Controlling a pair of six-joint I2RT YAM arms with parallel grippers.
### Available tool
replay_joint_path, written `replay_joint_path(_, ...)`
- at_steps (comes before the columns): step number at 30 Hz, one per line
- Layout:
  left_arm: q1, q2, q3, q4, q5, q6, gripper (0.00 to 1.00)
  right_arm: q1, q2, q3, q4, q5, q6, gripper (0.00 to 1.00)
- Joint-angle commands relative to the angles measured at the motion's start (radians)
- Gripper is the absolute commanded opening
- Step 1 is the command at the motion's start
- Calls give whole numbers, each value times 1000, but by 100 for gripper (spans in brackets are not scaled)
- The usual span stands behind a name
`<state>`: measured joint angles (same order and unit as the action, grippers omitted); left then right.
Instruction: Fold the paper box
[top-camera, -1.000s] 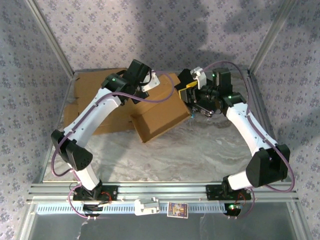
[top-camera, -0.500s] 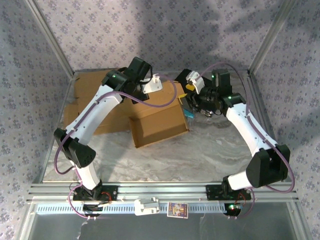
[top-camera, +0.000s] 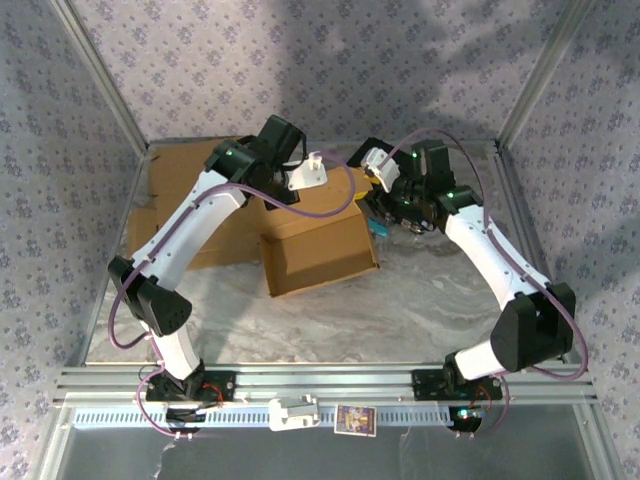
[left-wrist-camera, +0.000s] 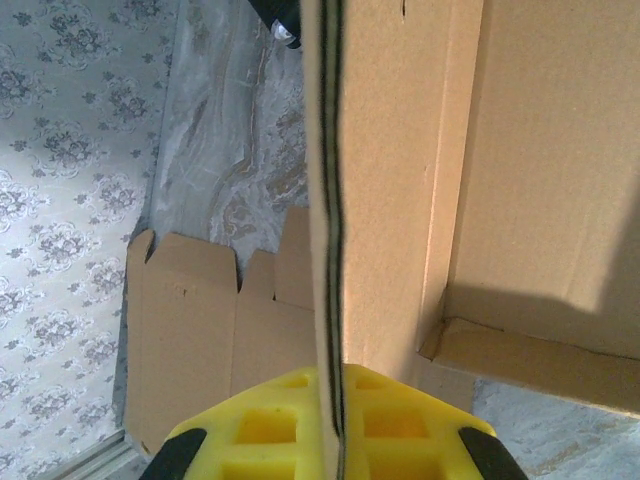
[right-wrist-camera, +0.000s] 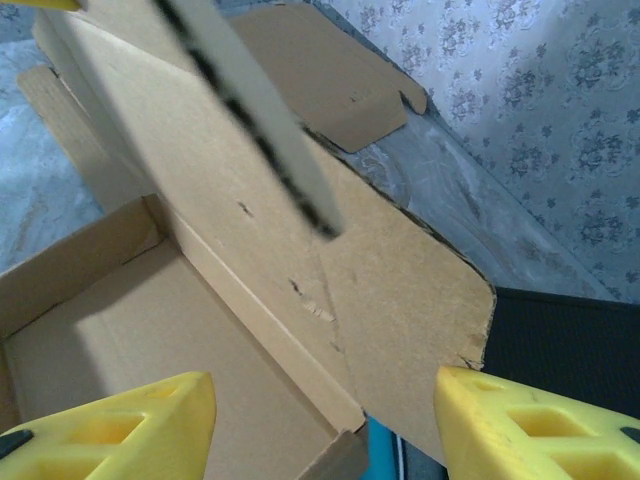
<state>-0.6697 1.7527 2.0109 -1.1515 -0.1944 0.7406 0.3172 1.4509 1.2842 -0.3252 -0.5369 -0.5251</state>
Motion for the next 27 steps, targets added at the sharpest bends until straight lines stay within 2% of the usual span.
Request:
replay_joint_path(1,-9,-16,-2,4,29,11,0,1,0,32,10,42,-23,60)
replay_joint_path(11,-20,-10,-5,6,14,15,0,-42,-105,-28,-35,38,-59,65)
replay_joint_path(18,-25,-15,-7,6,22,15,0,-28,-71,8,-67,32,-88,66)
replay_joint_path(27,-40,-5,-5,4,15,13,0,19,-14,49,-75,44,-79,54)
